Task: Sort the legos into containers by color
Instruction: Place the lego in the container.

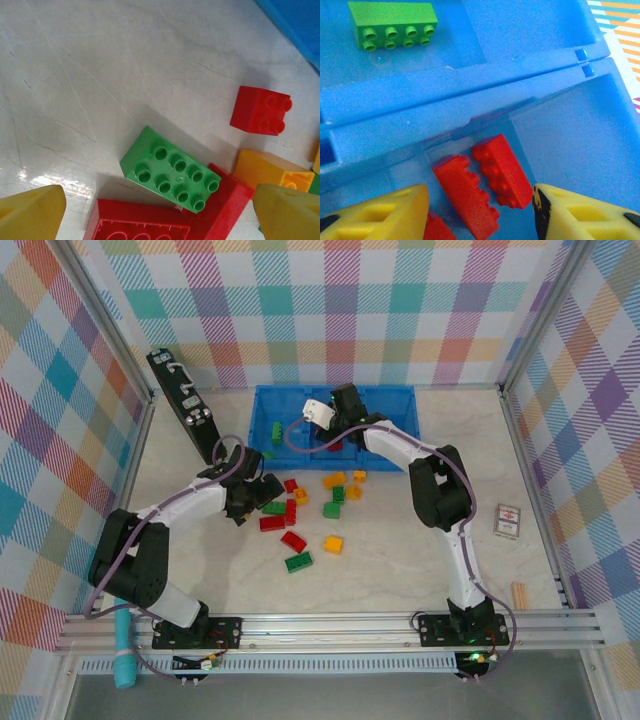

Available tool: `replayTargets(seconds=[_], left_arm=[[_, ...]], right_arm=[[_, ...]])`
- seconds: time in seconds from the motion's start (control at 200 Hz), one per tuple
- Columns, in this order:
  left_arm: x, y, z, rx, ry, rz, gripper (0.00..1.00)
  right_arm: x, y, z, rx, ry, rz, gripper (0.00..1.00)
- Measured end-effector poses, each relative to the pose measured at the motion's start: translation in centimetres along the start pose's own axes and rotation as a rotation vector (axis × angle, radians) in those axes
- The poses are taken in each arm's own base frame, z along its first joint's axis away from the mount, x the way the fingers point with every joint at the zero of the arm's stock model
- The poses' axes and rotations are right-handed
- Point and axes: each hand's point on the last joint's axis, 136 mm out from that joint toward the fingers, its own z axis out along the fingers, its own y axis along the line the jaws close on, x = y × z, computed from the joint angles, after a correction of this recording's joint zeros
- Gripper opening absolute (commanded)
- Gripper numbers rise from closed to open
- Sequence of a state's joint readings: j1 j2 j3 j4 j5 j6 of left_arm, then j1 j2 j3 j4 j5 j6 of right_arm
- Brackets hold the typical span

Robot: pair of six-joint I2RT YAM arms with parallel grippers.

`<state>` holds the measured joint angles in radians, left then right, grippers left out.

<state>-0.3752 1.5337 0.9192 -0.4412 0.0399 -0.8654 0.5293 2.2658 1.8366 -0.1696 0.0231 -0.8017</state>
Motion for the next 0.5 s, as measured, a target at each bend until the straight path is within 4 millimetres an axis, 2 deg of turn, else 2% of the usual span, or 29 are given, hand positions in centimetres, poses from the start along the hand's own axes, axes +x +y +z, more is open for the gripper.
replayTargets(seconds=[0.305, 0.5], left_arm=[[0.6, -0.1, 1.8, -0.039, -0.002, -0.097, 0.87], [0.3, 0.4, 3.0, -0.068, -0.021, -0.135, 0.79]], right_arm=[[-0.4, 0.2, -0.1, -0.013, -0.020, 0.001, 0.57], [-0.7, 0.2, -1.5, -0.011, -0.034, 0.008, 0.57]])
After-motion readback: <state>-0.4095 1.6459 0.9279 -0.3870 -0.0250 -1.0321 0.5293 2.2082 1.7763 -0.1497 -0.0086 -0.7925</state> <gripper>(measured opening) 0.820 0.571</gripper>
